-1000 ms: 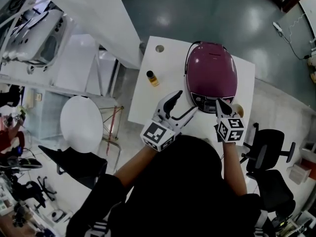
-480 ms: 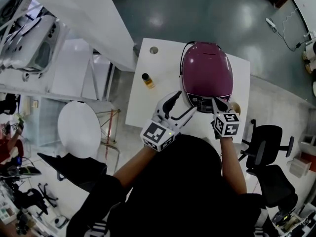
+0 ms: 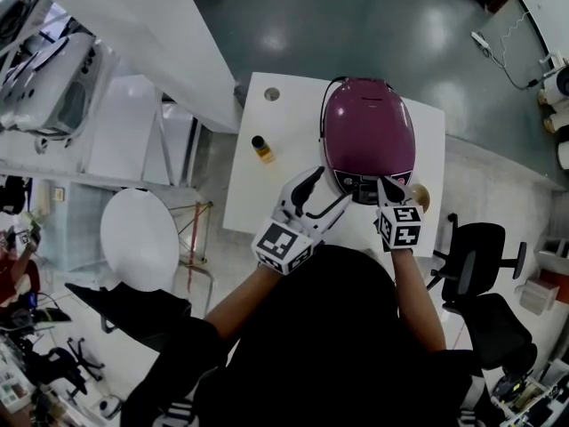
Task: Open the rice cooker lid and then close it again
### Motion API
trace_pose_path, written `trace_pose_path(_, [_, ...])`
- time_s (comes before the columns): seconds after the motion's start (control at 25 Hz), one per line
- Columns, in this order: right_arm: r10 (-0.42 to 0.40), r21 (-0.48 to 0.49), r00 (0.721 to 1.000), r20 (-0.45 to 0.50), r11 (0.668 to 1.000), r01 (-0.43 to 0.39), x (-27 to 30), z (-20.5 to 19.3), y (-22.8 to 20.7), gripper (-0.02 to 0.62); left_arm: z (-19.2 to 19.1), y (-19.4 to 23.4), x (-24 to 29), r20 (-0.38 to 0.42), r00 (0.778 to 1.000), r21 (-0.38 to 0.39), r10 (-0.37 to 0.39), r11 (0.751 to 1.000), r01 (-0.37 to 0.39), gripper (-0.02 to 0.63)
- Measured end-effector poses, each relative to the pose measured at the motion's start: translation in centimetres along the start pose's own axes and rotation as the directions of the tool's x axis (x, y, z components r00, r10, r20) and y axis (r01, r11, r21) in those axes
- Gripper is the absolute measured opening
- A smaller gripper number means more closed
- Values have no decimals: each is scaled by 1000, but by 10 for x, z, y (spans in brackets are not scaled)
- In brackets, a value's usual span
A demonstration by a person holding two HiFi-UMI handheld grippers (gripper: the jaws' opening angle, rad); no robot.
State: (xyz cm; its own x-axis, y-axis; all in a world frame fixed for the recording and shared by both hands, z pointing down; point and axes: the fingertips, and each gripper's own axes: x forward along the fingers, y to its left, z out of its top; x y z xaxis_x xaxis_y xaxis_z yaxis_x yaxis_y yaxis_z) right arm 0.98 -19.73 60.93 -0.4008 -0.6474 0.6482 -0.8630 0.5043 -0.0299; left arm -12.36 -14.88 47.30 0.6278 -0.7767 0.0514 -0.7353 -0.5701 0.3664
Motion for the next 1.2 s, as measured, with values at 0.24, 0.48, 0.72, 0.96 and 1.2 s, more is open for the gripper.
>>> trace_pose_path(0.24, [-22,7,1000,17,1000,22,0,-3,1,0,-5,-3,-5,-10,1000,-19,-23,1000,22,275])
trace_pose_path(0.48, [-7,25,1000,19,1000,7,-1,-2,-2,0,-3,-3,-11,1,1000,-17,-25,1000,25,275])
trace_pose_path(0.72, [-20,28,1000,18,999,19,-1,-3,-1,0,0,6,-22,17,1000,-31,-4,1000,5,275])
trace_pose_path(0.96, [-45,26,999,12,999,45,0,-2,-4,0,9,18,-31,37,999,-23,23,999,-22,275])
trace_pose_path(1.2, [-47,-19,999,-10,999,47,2,-4,0,0,6,18,-38,36,999,-32,22,999,-21,275])
